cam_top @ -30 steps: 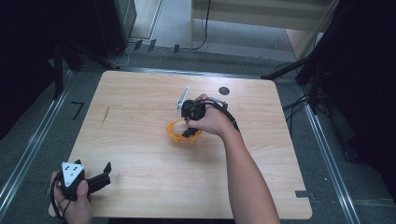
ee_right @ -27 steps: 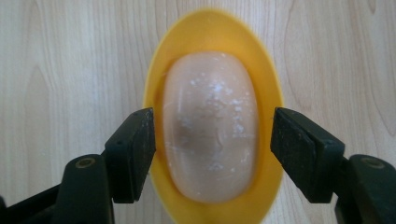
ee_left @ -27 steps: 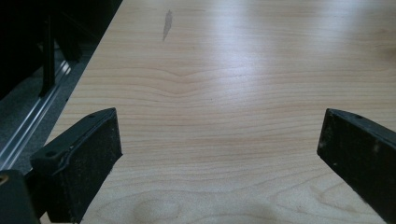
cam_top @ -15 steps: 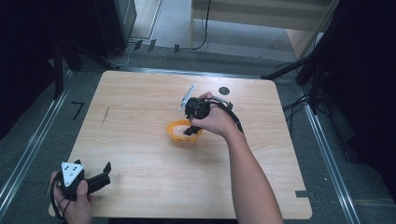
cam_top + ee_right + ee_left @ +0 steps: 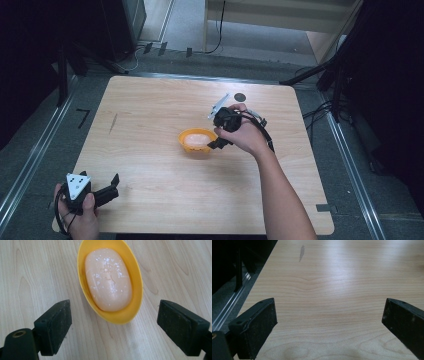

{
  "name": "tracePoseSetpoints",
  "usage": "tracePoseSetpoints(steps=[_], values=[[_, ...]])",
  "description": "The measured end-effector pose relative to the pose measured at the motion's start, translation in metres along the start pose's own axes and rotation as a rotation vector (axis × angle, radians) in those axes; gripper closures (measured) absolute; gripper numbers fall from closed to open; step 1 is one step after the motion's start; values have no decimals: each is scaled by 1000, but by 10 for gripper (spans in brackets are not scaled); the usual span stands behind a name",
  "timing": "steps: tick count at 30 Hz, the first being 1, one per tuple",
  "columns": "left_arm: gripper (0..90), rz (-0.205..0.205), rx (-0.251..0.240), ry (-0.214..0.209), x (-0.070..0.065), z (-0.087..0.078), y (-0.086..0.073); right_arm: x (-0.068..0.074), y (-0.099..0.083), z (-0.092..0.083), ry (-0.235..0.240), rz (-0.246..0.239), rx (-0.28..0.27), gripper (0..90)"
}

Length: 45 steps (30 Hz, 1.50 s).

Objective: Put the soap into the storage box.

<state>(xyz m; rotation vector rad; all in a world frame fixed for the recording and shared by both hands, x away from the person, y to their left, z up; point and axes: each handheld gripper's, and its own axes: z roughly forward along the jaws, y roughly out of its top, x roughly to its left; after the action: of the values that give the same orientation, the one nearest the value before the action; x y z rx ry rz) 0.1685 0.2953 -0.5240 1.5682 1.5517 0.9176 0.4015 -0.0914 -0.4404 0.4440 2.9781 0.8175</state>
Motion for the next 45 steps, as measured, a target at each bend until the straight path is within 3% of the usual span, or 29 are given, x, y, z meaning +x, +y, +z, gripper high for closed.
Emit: tracePoseSetpoints(steps=[3, 8, 17, 45], values=[[1, 3, 2, 1, 0, 0, 0, 1, -10, -3, -25, 31, -22, 128], [1, 4, 4, 0, 0, 0, 0, 2, -25, -8, -25, 79, -60, 106], [1, 7, 3, 3, 0, 1, 0, 8, -57, -25, -40, 183, -119, 1], [1, 15, 6, 7, -1, 1, 0, 42, -141, -25, -117, 311, -171, 0]])
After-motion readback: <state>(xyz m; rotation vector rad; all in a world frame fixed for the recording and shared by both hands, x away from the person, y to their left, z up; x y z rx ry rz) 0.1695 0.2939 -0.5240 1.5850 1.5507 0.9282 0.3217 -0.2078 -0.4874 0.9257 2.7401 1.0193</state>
